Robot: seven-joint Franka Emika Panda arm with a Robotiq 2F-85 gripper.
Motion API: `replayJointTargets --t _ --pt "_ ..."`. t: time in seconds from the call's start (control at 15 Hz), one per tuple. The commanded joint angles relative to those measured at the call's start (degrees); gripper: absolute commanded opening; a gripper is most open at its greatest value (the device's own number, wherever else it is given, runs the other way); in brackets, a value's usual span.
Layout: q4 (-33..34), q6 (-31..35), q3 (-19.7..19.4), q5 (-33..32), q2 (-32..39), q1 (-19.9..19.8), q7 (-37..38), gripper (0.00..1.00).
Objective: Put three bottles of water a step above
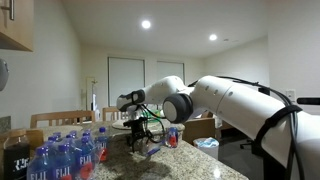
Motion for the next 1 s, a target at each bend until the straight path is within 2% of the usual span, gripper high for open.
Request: replayJointTargets --t 0.0,0.47,0.53,0.73,0.93 --pt "-13.4 11.0 0.9 5.4 -6.2 -0.3 3.2 1.00" --pt "-31.0 26.3 -1.6 5.8 -16.5 4.5 5.2 1.00" --pt "-33.5 28.5 0.4 3.5 -18.4 3.1 6.3 1.00" --pt "-41.2 35.3 0.4 3.4 -23.5 3.1 8.8 1.00" --pt "-49.2 37.7 0.1 2.1 -29.5 2.1 7.2 1.00"
